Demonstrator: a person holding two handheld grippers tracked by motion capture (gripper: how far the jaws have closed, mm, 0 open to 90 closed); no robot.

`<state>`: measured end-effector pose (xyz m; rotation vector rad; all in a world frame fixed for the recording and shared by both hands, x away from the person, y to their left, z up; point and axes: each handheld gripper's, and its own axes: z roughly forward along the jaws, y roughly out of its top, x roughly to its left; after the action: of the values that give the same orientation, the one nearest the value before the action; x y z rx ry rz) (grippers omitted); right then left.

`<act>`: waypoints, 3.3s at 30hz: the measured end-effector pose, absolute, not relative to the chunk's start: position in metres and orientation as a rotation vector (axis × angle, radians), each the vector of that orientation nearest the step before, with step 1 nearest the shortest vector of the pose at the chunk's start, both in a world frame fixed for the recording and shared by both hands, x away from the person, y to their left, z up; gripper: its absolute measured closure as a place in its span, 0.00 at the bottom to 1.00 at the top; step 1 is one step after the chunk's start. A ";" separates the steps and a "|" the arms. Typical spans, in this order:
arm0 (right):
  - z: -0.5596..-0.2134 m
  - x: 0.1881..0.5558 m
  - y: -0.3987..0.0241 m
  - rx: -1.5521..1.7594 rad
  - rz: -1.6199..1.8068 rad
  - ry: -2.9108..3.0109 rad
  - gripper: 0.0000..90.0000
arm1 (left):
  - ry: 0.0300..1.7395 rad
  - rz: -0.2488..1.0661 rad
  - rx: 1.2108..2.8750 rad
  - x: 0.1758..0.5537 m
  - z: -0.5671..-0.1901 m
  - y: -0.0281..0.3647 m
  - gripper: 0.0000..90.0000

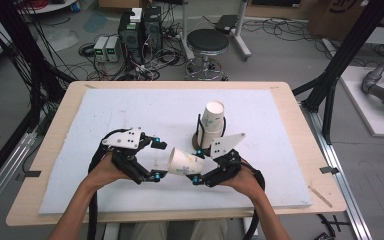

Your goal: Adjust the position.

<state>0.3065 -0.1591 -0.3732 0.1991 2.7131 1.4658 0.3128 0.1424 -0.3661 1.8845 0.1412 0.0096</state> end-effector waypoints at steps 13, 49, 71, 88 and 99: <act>-0.377 0.303 -0.161 0.182 1.564 2.648 0.41 | 0.148 -0.002 1.818 0.312 -0.378 0.145 0.14; -0.389 0.301 -0.158 0.138 1.754 2.567 0.41 | 0.114 -0.069 1.736 0.312 -0.390 0.130 0.14; -0.390 0.301 -0.155 0.129 1.760 2.572 0.41 | 0.070 -0.082 1.743 0.313 -0.387 0.115 0.18; -0.390 0.301 -0.154 0.116 1.761 2.577 0.41 | 0.034 -0.070 1.745 0.312 -0.386 0.114 0.35; -0.390 0.300 -0.155 0.118 1.757 2.573 0.41 | 0.029 -0.068 1.748 0.312 -0.386 0.114 0.37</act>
<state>0.3004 -0.1546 -0.3899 0.1181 2.5733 1.7571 0.3116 0.1141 -0.3860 1.7482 0.0292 -0.0677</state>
